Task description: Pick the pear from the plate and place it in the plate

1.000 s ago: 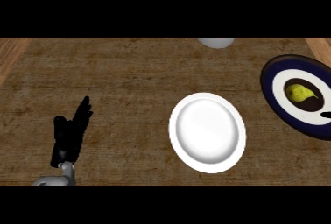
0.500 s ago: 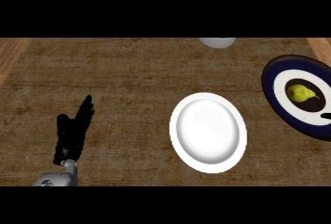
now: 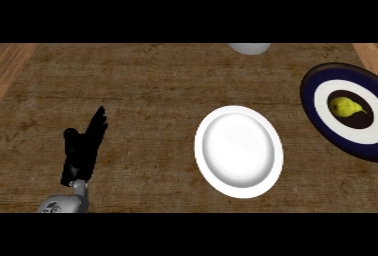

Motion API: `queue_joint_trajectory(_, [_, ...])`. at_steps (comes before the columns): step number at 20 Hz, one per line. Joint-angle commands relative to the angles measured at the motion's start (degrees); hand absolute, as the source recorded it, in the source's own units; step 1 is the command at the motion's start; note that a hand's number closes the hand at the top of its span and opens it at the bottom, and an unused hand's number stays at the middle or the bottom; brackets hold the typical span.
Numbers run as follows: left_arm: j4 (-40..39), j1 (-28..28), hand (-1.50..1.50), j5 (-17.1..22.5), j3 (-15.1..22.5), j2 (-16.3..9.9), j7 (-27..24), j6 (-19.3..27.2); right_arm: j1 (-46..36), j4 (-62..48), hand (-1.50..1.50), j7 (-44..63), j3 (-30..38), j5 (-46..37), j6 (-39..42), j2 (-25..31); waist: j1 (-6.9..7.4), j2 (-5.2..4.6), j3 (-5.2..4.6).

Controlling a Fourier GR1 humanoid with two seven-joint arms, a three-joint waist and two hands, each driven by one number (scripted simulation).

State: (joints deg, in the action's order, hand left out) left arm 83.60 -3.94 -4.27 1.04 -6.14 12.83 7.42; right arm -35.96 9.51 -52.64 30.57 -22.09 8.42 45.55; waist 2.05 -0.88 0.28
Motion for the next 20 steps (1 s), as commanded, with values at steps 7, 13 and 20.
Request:
queue_joint_trajectory(7, [2.91,1.31,0.00,-0.68,1.40,1.03,0.97,0.32,3.00,-1.70,-1.50,-2.15,2.45,1.89,-0.76,3.12,0.56,-0.15,0.16])
queue_joint_trajectory(13, [2.63,0.32,0.00,-1.12,1.07,0.82,1.69,0.66,5.25,-2.07,-1.50,-4.07,4.49,3.82,1.35,5.08,0.31,-0.19,0.24])
queue_joint_trajectory(20, [0.20,0.18,0.00,-1.18,0.26,0.91,-0.51,0.81,4.72,-2.09,-1.50,-0.74,6.14,5.21,-1.03,6.78,0.39,-0.35,0.22])
